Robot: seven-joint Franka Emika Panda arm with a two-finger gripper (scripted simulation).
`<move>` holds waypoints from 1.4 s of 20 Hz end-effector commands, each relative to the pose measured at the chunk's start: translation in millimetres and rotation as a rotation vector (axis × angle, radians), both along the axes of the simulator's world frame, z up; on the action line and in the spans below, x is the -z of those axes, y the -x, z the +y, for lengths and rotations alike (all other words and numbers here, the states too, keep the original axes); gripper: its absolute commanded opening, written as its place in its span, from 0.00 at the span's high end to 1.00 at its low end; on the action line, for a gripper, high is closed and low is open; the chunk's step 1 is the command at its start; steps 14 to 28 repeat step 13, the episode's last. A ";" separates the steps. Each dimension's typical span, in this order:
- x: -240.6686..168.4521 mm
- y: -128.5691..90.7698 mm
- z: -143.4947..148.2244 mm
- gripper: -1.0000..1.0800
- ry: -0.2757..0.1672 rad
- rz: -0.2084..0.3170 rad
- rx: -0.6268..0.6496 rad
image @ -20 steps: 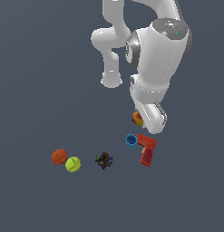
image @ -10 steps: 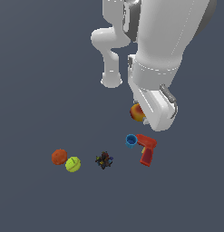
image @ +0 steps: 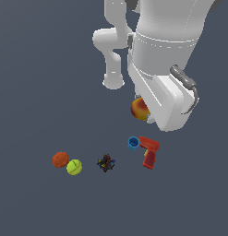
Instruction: Pick up a designated object from a clutter of objects.
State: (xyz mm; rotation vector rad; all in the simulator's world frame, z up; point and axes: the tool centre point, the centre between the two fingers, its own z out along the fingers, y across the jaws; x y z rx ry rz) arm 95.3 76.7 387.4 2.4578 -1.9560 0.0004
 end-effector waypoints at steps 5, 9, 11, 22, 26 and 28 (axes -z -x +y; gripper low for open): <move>-19.3 -10.8 -4.4 1.00 0.000 0.000 -0.001; -24.7 -14.0 -5.7 1.00 0.000 0.000 -0.001; -26.0 -14.8 -5.9 1.00 0.000 0.000 -0.001; -26.4 -15.1 -6.0 1.00 0.000 0.000 -0.001; -26.4 -15.1 -6.0 1.00 0.000 0.000 -0.001; -26.4 -15.1 -6.0 1.00 0.000 0.000 -0.001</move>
